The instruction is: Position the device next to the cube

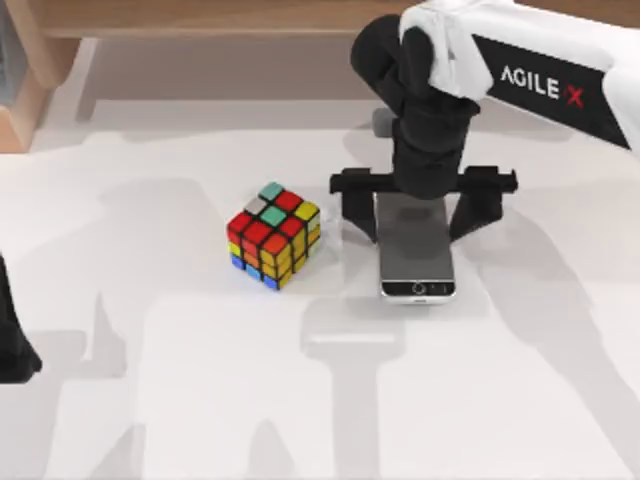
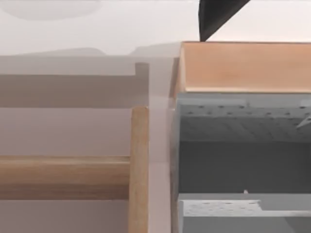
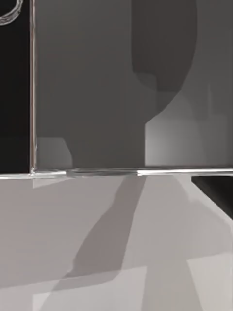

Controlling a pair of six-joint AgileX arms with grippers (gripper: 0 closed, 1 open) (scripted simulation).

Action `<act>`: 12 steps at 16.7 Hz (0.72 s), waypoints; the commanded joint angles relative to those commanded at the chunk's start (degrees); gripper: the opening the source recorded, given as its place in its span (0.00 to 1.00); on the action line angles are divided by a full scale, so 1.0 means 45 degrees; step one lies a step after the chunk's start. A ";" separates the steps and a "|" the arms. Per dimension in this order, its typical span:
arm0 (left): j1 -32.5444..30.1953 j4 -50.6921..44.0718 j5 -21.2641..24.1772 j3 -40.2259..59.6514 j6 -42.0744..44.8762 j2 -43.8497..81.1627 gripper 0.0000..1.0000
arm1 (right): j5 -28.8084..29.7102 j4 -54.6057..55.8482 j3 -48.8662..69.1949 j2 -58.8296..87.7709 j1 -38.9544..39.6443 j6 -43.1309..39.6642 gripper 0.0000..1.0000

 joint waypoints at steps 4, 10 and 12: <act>0.0000 0.0000 0.0000 0.0000 0.0000 0.0000 1.00 | 0.0000 0.0000 0.0000 0.0000 0.0000 0.0000 0.45; 0.0000 0.0000 0.0000 0.0000 0.0000 0.0000 1.00 | 0.0000 0.0000 0.0000 0.0000 0.0000 0.0000 0.90; 0.0000 0.0000 0.0000 0.0000 0.0000 0.0000 1.00 | 0.0000 0.0000 0.0000 0.0000 0.0000 0.0000 1.00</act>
